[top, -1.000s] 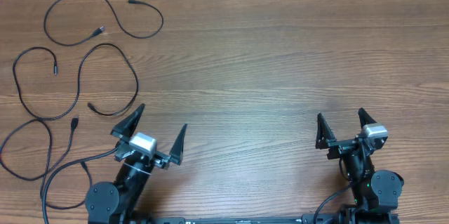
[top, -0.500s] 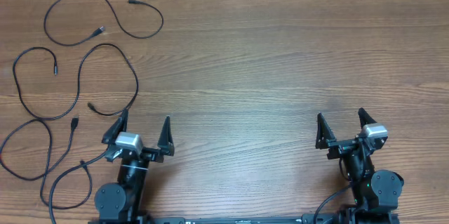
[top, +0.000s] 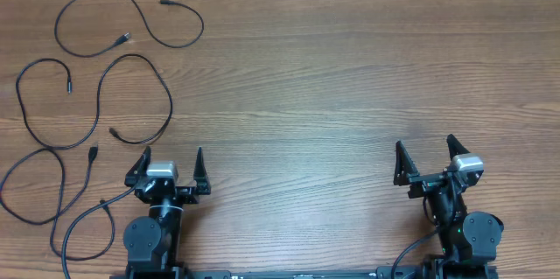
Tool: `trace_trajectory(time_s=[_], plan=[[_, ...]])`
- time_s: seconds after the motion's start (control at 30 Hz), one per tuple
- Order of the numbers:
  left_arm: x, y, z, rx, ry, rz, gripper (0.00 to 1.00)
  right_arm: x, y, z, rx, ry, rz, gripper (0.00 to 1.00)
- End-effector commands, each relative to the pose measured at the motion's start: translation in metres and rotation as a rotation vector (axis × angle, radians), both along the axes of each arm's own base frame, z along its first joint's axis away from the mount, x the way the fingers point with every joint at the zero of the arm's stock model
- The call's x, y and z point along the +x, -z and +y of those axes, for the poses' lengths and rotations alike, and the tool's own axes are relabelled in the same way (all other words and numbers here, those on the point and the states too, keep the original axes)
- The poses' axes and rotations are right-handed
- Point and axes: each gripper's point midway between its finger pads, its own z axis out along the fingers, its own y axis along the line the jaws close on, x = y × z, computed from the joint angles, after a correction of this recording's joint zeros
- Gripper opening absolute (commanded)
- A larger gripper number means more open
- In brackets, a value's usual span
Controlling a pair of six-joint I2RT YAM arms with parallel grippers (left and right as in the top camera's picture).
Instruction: Untangle cables
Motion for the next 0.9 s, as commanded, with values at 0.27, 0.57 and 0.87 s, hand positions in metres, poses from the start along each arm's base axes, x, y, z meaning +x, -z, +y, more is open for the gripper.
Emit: trace_trajectory(time_s=[0.27, 0.57, 0.87], plan=[[-0.0004, 0.0003, 0.0066, 0.011, -0.035, -0.004, 1.00, 0.0001, 0.0017, -0.0004, -0.001, 0.005, -0.004, 1.00], [-0.0003, 0.0000, 0.0039, 0.011, -0.020, -0.005, 1.00, 0.0001, 0.0017, -0.0004, -0.001, 0.005, -0.004, 1.00], [-0.0003, 0.0000, 0.0039, 0.011, -0.020, -0.005, 1.00, 0.0001, 0.0017, -0.0004, -0.001, 0.005, -0.004, 1.00]])
